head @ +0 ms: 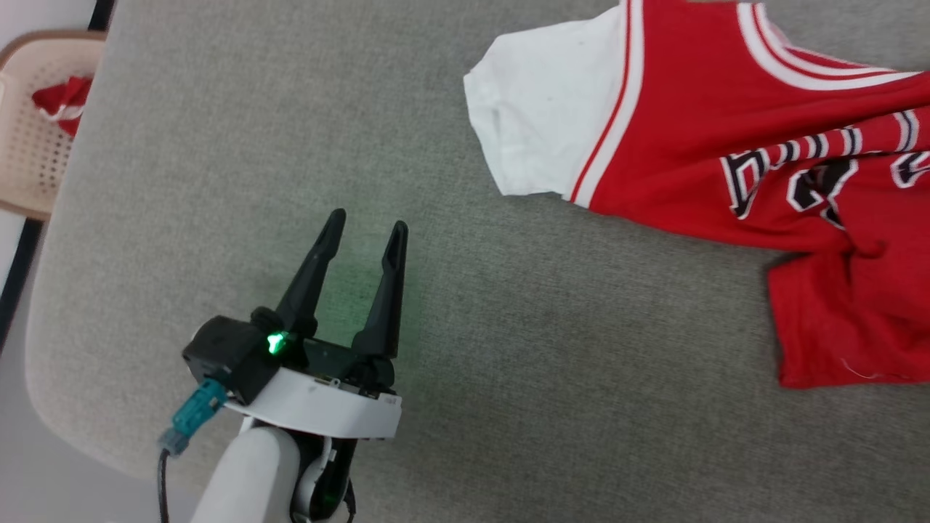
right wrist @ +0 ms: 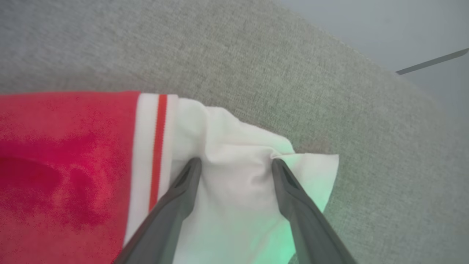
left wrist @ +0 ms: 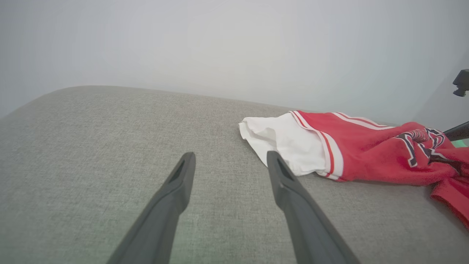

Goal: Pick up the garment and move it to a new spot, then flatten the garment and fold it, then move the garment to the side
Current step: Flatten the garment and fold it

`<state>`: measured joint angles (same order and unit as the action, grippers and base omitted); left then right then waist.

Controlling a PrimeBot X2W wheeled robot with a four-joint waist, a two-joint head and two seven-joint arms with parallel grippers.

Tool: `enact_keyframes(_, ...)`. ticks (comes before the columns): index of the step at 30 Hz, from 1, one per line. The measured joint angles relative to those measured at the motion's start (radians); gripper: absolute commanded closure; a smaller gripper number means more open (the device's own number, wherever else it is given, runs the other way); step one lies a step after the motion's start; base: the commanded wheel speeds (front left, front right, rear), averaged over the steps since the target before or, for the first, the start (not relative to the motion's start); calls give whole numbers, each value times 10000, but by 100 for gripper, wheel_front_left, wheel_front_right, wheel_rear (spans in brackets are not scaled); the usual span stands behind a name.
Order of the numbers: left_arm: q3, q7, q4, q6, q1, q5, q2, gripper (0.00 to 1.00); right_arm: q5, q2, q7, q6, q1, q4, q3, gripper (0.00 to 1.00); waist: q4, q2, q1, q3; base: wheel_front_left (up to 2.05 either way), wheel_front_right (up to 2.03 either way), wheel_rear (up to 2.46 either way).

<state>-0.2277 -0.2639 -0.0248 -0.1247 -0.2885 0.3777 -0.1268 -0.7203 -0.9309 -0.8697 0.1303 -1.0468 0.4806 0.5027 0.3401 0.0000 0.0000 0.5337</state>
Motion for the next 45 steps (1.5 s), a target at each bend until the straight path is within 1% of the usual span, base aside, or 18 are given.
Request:
enact_keyframes(3, 58, -2, 42, -31, -15, -40, -2, 0, -142, -134, 134, -2, -290, 102, 196, 0, 170, 0, -1, 251, 0, 0, 0)
enact_keyframes(4, 75, 0, 56, -31, -46, -73, -10, 0, -217, -169, 132, -2, -329, 107, 265, 18, 205, 0, 0, 322, 0, 0, 0)
enact_keyframes(5, 73, 0, 88, -31, -89, -63, -25, 0, -282, -215, 132, -2, -391, 98, 316, 55, 226, 0, 0, 379, 0, 0, 0)
enact_keyframes(6, 59, 0, 132, -31, -140, -15, -56, 0, -336, -238, 163, -2, -476, 102, 385, 97, 229, 0, 0, 428, 0, 0, 0)
enact_keyframes(7, 19, -2, 165, -31, -198, 73, -125, 0, -384, -247, 178, -2, -546, 105, 464, 100, 211, 0, 0, 463, 0, 0, 0)
enact_keyframes(10, -303, 0, 230, -31, -647, 263, -669, 0, -662, -136, 301, 0, -713, 73, 734, 100, 70, 0, 0, 509, 0, 0, 0)
enact_keyframes(12, -715, 127, 261, -33, -1315, 418, -1277, 0, -721, -12, 343, 0, -843, 71, 911, 100, -46, 0, 0, 527, 0, 0, 0)
enact_keyframes(14, -1041, 708, 322, -40, -2310, 802, -1889, 0, -775, 27, 422, 0, -989, 54, 1106, 100, -157, 0, 0, 550, 0, 0, 0)
enact_keyframes(17, -1887, 2121, 324, -52, -4094, 1499, -2807, 0, -882, 134, 479, -2, -1210, 59, 1348, 100, -332, 0, 0, 601, 0, 0, 0)
enact_keyframes(19, -2692, 3593, 31, -48, -5322, 2694, -3172, 0, -918, 199, 499, -2, -1376, 48, 1517, 100, -447, 0, 0, 647, 0, 0, 0)
enact_keyframes(23, -4109, 6163, -1129, -71, -7601, 4284, -3728, 0, -1039, 268, 458, 0, -1742, -44, 1818, 100, -639, 0, 0, 803, 0, 0, 0)
enact_keyframes(26, -4780, 7379, -2374, -63, -9159, 4930, -3724, 0, -1120, 322, 422, 4, -2118, -104, 2057, 100, -781, 0, 0, 990, 0, 0, 0)
enact_keyframes(30, -6017, 8984, -4134, -63, -10589, 5925, -3365, 0, -1235, 510, 464, 8, -2706, -180, 2472, 100, -1072, 0, 0, 1299, 0, 0, 0)
enact_keyframes(36, -6696, 9478, -5754, -67, -11514, 6729, -3152, 0, -1413, 637, 709, 12, -3184, -169, 2949, 100, -1405, 0, 0, 1587, 0, 0, 0)
enact_keyframes(39, -7089, 9658, -5977, -67, -11801, 6970, -3137, 0, -1521, 679, 802, 12, -3376, -104, 3214, 100, -1519, 0, 0, 1656, 0, 0, 0)
enact_keyframes(42, -7252, 9961, -6019, -52, -11854, 7714, -3110, 0, -1626, 692, 1022, 12, -3455, -4, 3421, 100, -1577, 0, 0, 1658, 0, 0, 0)
enact_keyframes(43, -7361, 10151, -5933, -25, -11866, 7954, -3122, 40, -1695, 698, 1068, 12, -3490, 48, 3503, 100, -1582, 0, 0, 1640, 0, 0, 0)
enact_keyframes(45, -7434, 10372, -5724, -25, -11837, 8498, -3170, 90, -1856, 706, 1256, 12, -3517, 161, 3603, 100, -1591, 0, 0, 1605, 0, 0, 0)
